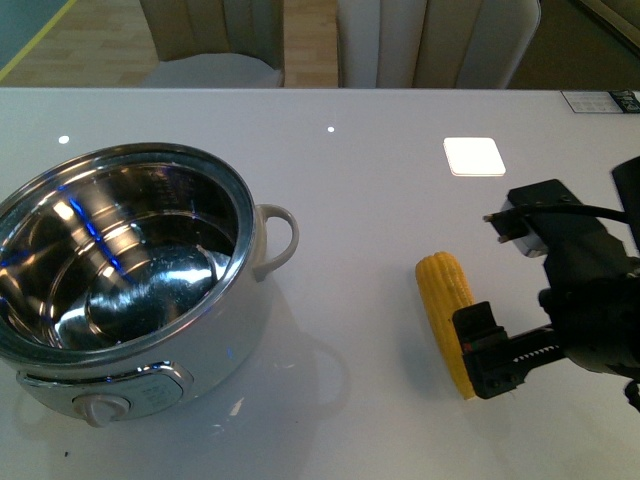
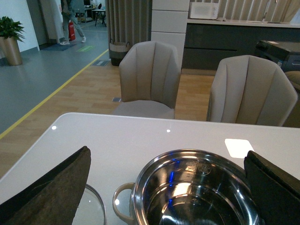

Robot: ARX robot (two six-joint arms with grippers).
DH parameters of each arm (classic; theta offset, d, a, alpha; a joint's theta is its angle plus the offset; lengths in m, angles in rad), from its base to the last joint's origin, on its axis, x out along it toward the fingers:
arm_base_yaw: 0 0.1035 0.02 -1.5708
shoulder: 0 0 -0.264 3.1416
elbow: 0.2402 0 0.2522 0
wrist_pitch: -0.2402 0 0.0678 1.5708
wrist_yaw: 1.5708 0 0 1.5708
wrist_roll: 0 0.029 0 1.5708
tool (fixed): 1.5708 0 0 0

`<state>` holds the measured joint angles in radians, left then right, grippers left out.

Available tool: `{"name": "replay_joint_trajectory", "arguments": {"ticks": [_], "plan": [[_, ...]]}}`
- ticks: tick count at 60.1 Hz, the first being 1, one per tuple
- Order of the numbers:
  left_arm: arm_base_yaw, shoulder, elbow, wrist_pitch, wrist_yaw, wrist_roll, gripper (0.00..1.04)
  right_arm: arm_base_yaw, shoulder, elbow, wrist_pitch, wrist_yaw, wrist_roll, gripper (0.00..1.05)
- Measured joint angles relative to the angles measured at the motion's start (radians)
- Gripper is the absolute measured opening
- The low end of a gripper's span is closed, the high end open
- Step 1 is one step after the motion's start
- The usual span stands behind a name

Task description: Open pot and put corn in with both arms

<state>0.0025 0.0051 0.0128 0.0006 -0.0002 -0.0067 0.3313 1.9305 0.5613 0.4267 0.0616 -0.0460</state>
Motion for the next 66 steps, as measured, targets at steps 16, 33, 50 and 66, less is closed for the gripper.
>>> {"name": "replay_joint_trajectory", "arguments": {"ticks": [16,33,50,66], "plan": [[0.000,0.000,0.000,0.000,0.000,0.000,0.98,0.027,0.163,0.124,0.014,0.032,-0.039,0.96],[0.000,0.000,0.000,0.000,0.000,0.000,0.98,0.043,0.270,0.161,0.031,0.047,-0.046,0.96],[0.000,0.000,0.000,0.000,0.000,0.000,0.98,0.041,0.298,0.165,0.016,0.025,-0.023,0.57],[0.000,0.000,0.000,0.000,0.000,0.000,0.98,0.019,0.188,0.120,-0.019,-0.002,0.004,0.29]]}}
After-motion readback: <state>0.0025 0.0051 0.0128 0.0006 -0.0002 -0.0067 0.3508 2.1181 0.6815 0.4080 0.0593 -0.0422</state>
